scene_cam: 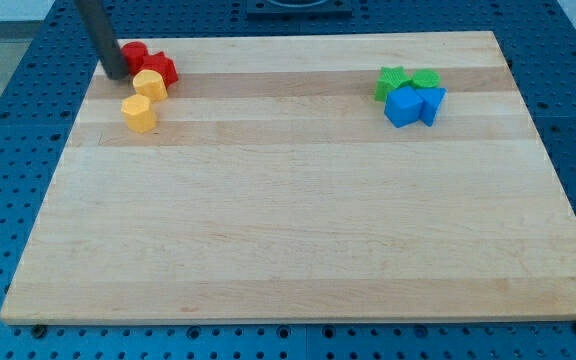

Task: Push the yellow blocks into the red blocks

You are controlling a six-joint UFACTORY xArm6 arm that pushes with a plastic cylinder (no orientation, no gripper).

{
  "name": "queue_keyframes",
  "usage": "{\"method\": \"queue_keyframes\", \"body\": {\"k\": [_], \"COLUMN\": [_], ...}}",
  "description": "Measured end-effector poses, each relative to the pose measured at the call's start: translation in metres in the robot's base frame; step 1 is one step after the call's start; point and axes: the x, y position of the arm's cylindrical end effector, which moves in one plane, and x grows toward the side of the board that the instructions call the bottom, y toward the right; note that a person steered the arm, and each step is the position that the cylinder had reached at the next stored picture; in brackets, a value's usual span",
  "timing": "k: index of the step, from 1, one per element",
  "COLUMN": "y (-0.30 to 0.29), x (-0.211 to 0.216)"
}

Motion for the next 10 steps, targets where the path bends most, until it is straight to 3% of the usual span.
{"method": "queue_keyframes", "body": {"k": [2, 3, 5, 6, 7, 8, 9, 10], "y": [-0.042, 0.015, 0.01, -0.037, -0.037, 0.001, 0.045, 0.049], "x": [-0.042, -0.046, -0.02, 0.031, 0.12, 0.179, 0.14, 0.094]}}
